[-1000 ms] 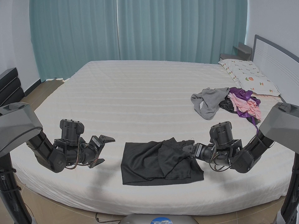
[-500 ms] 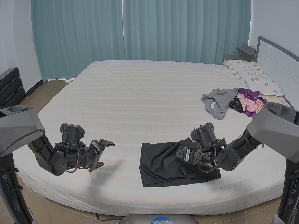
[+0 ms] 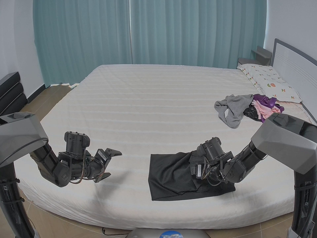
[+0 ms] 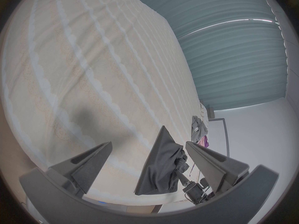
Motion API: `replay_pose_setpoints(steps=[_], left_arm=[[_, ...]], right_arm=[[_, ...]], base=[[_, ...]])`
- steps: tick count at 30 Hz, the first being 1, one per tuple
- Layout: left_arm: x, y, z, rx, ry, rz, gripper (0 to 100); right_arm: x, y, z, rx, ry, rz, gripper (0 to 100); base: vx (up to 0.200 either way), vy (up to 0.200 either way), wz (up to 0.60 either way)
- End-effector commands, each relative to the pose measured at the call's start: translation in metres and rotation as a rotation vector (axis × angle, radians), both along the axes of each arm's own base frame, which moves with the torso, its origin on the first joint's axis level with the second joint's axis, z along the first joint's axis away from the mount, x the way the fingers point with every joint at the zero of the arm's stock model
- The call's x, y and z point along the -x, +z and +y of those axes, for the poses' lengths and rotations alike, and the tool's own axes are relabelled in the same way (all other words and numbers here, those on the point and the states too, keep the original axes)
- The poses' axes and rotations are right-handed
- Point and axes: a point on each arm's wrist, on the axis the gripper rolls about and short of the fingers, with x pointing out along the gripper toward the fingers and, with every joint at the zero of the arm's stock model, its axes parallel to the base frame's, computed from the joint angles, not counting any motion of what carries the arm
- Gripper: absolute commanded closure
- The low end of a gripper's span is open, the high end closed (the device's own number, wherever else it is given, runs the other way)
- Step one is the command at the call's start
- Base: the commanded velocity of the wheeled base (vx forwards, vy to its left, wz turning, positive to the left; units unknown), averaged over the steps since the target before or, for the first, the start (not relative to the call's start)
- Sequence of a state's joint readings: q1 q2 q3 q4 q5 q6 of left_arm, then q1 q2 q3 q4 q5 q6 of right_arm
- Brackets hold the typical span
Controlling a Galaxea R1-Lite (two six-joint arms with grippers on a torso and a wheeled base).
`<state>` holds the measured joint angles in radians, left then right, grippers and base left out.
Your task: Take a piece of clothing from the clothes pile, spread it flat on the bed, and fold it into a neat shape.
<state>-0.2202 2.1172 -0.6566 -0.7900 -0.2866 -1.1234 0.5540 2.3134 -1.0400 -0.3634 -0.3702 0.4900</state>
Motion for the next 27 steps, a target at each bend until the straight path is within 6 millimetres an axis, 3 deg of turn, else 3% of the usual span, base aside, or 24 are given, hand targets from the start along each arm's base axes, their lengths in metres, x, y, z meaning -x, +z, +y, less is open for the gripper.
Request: replay_pose_setpoints(steps=[1, 7, 11, 17, 22, 27], left_arm=[[0.000, -0.001, 0.000, -0.001, -0.001, 0.004, 0], [0.000, -0.001, 0.000, 0.000, -0.002, 0.004, 0], [0.000, -0.001, 0.000, 0.000, -0.002, 0.004, 0], [0.000, -0.001, 0.000, 0.000, -0.002, 0.004, 0], [0.000, -0.001, 0.000, 0.000, -0.002, 0.004, 0], [0.000, -0.001, 0.000, 0.000, -0.002, 0.004, 0]], right_arm=[[-0.004, -0.005, -0.018, 0.013, -0.046, 0.019, 0], [0.000, 0.006, -0.048, -0.007, -0.116, 0.029, 0], [0.021, 0.019, -0.077, -0.041, -0.140, 0.055, 0], [0.041, 0.013, -0.109, -0.075, -0.184, 0.090, 0], [0.051, 0.013, -0.122, -0.140, -0.180, 0.068, 0], [0.049, 0.027, -0.121, -0.293, -0.174, -0.005, 0]], base=[[0.000, 0.000, 0.00], [0.000, 0.000, 0.00], [0.000, 0.000, 0.00], [0.000, 0.000, 0.00], [0.000, 0.000, 0.00], [0.000, 0.000, 0.00]])
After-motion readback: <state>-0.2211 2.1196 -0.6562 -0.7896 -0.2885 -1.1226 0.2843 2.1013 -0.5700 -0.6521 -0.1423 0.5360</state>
